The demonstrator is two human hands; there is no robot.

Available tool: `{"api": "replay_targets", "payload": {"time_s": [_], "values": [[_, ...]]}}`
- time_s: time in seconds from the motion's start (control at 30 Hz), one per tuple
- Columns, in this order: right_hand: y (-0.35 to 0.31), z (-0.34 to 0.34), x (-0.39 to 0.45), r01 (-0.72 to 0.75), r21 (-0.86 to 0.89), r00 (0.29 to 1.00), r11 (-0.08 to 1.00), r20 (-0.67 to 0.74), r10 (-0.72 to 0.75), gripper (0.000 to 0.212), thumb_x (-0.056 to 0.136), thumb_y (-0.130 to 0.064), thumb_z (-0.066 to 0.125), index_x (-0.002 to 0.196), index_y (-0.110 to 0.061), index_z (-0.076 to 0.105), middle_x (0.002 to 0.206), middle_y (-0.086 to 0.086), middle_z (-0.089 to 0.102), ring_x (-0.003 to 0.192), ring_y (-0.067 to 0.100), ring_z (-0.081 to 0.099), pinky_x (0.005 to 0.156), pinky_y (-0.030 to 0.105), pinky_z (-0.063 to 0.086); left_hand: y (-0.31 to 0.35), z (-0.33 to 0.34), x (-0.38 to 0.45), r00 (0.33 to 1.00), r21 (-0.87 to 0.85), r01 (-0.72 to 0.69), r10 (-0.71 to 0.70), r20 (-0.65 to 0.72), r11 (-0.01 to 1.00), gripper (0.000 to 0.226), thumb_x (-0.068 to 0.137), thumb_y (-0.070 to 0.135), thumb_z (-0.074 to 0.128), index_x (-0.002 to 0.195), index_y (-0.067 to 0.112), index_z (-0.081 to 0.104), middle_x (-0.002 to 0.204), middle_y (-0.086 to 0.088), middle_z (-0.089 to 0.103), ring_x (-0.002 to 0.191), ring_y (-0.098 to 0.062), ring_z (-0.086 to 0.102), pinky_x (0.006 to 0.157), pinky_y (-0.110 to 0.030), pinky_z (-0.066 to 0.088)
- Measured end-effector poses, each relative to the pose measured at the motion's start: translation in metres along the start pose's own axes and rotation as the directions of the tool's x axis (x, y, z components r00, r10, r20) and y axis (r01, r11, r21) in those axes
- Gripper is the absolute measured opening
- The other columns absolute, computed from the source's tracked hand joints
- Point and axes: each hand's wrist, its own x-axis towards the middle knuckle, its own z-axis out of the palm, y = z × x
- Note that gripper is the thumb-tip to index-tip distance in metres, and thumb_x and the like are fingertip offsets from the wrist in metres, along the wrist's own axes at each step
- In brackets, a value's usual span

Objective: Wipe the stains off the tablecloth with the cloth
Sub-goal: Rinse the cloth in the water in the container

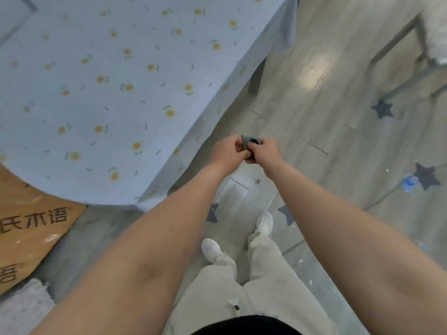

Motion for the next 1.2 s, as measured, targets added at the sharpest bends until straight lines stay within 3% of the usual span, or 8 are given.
{"api": "replay_targets", "payload": {"time_s": [0.2,0.4,0.57,0.7,0.83,1.0,1.13,1.2], "values": [[0.004,-0.08,0.035,-0.039,0.092,0.998,0.995,0.047,0.035,0.024,0.093,-0.016,0.058,0.098,0.005,0.067,0.082,0.02,0.067,0.062,0.027,0.064,0.075,0.046,0.06,0.059,0.053,0.041,0.998,0.122,0.018,-0.011,-0.062,0.992,0.013,0.087,0.016,0.066,0.078,0.021,0.058,0.082,0.002,0.064,0.082,-0.026,0.063,0.07,-0.036,0.051],[-0.001,-0.162,0.065,-0.038,0.095,0.997,0.995,0.068,0.031,0.019,0.1,-0.015,0.051,0.107,-0.003,0.063,0.086,0.017,0.064,0.056,0.019,0.057,0.053,0.028,0.052,0.117,0.095,0.093,0.999,0.094,0.032,-0.029,-0.037,0.995,0.006,0.093,0.016,0.062,0.087,0.015,0.064,0.093,-0.007,0.069,0.091,-0.028,0.064,0.081,-0.039,0.052],[-0.022,-0.202,0.094,-0.024,0.099,1.0,0.995,0.0,0.024,0.016,0.098,-0.018,0.052,0.1,-0.007,0.064,0.088,0.016,0.067,0.058,0.019,0.059,0.054,0.03,0.051,0.155,0.109,0.13,1.0,-0.019,-0.005,0.005,0.013,1.0,0.011,0.095,0.012,0.058,0.084,0.015,0.058,0.081,-0.003,0.062,0.09,-0.031,0.065,0.082,-0.046,0.054],[-0.048,-0.23,0.123,-0.037,0.109,0.997,0.993,-0.058,0.043,0.017,0.095,-0.012,0.048,0.095,-0.01,0.065,0.084,0.012,0.066,0.058,0.02,0.058,0.054,0.03,0.05,0.183,0.115,0.169,0.997,-0.157,0.019,-0.008,0.074,0.987,0.005,0.092,0.011,0.06,0.09,0.015,0.06,0.091,-0.007,0.064,0.094,-0.03,0.065,0.086,-0.045,0.053],[-0.081,-0.254,0.16,-0.052,0.137,0.992,0.989,-0.107,0.067,0.024,0.093,-0.009,0.043,0.087,-0.012,0.065,0.082,0.013,0.067,0.061,0.023,0.062,0.056,0.032,0.054,0.212,0.115,0.212,0.967,-0.293,0.072,0.004,0.254,0.953,0.03,0.082,-0.002,0.067,0.107,0.012,0.057,0.087,-0.002,0.063,0.082,-0.019,0.063,0.078,-0.037,0.052],[-0.126,-0.273,0.204,-0.083,0.176,0.995,0.981,-0.037,0.091,0.023,0.095,-0.011,0.042,0.092,-0.012,0.065,0.08,0.014,0.071,0.059,0.023,0.066,0.046,0.025,0.045,0.23,0.114,0.282,0.984,-0.16,-0.06,0.085,0.156,0.985,0.032,0.073,0.008,0.078,0.099,0.017,0.061,0.084,-0.005,0.069,0.08,-0.027,0.068,0.074,-0.041,0.057],[-0.162,-0.299,0.26,-0.076,-0.032,0.975,0.997,-0.211,0.068,0.024,0.088,-0.014,0.047,0.075,-0.015,0.067,0.071,0.004,0.066,0.058,0.018,0.06,0.049,0.025,0.037,0.249,0.097,0.349,0.983,-0.09,-0.082,0.096,0.157,0.993,0.023,0.073,0.002,0.078,0.091,0.015,0.071,0.075,-0.003,0.067,0.068,-0.02,0.063,0.07,-0.035,0.056],[-0.181,-0.313,0.29,-0.057,-0.016,0.956,0.998,-0.289,0.05,0.021,0.083,-0.013,0.051,0.073,-0.009,0.069,0.067,0.005,0.061,0.059,0.019,0.056,0.056,0.029,0.038,0.26,0.091,0.379,0.97,-0.081,-0.083,0.099,0.223,0.993,0.017,0.075,0.007,0.077,0.092,0.008,0.075,0.073,-0.008,0.068,0.063,-0.018,0.058,0.067,-0.032,0.049]]}}
